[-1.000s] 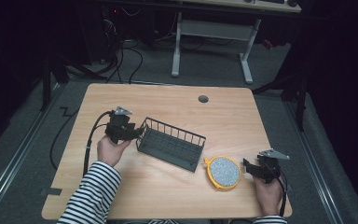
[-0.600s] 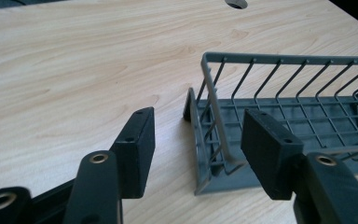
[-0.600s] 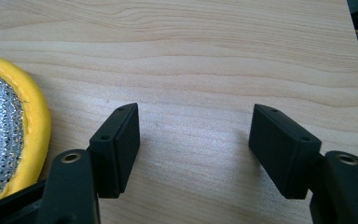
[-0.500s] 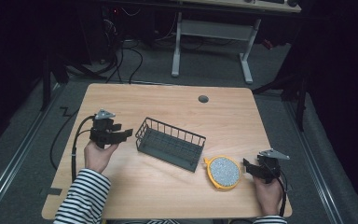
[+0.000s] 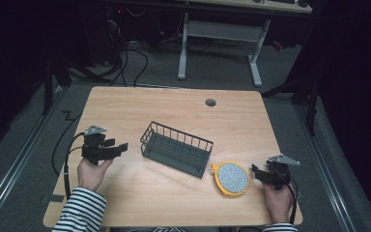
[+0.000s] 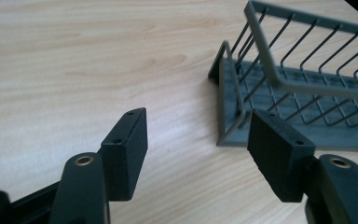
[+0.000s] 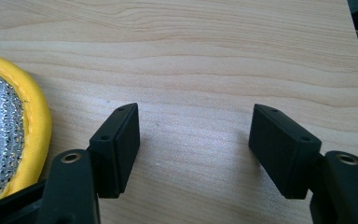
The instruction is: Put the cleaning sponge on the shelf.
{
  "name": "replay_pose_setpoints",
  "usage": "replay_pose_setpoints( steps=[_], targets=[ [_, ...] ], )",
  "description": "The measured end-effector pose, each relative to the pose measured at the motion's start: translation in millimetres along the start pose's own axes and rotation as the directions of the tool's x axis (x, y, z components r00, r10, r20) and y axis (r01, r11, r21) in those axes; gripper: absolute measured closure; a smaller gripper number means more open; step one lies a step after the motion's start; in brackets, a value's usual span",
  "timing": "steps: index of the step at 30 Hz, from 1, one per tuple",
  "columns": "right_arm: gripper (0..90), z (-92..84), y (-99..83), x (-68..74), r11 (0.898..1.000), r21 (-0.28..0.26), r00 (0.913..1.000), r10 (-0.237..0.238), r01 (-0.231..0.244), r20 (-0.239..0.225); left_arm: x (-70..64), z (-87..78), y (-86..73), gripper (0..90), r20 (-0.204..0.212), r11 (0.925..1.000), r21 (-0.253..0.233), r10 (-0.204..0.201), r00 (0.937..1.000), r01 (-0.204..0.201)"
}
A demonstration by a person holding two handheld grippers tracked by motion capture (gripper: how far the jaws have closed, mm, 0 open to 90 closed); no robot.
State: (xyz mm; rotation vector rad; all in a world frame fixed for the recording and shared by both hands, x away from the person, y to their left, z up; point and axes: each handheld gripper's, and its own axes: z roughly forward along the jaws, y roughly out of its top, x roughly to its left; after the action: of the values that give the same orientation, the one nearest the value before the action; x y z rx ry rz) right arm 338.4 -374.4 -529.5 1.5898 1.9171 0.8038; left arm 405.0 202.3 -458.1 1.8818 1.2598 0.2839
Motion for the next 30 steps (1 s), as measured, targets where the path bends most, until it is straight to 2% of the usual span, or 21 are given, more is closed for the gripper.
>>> replay_pose_setpoints(
  steps=[7,10,15,17,20,22,30],
  targets=[
    [33.8,0.0,0.0,0.0,1.000,0.000,1.0000,0.000,0.000,0.000,9.5,-1.2,-23.4,37.9,-0.023,0.9992,0.022,-0.034,0.9992,0.034],
    [33.8,0.1,-0.1,0.0,1.000,-0.002,1.0000,0.000,0.000,-0.001,13.5,-2.4,-33.0,37.8,-0.033,0.9980,0.017,-0.061,0.9976,0.061],
    [33.8,0.0,-0.1,0.2,1.000,-0.001,1.0000,0.001,-0.001,-0.002,20.6,-1.2,-47.0,37.8,-0.079,0.9959,0.000,-0.091,0.9928,0.091],
    [33.8,0.1,-0.1,0.2,1.000,-0.001,1.0000,0.002,-0.002,-0.002,22.1,-0.2,-51.3,37.8,-0.103,0.9963,0.000,-0.085,0.9910,0.086],
    [33.8,0.1,-0.1,0.3,1.000,-0.001,1.0000,0.002,-0.002,0.000,23.3,2.2,-57.4,37.8,-0.135,0.9968,-0.002,-0.079,0.9876,0.080],
    [33.8,-0.1,-0.1,0.4,1.000,0.001,1.0000,0.002,-0.002,0.000,24.7,5.2,-61.8,37.3,-0.171,0.9972,-0.006,-0.075,0.9824,0.075],
    [33.7,0.1,-0.1,0.4,1.000,-0.001,1.0000,0.002,-0.002,0.000,32.5,10.6,-71.9,33.5,-0.229,0.9946,-0.033,-0.104,0.9678,0.099]
  ],
)
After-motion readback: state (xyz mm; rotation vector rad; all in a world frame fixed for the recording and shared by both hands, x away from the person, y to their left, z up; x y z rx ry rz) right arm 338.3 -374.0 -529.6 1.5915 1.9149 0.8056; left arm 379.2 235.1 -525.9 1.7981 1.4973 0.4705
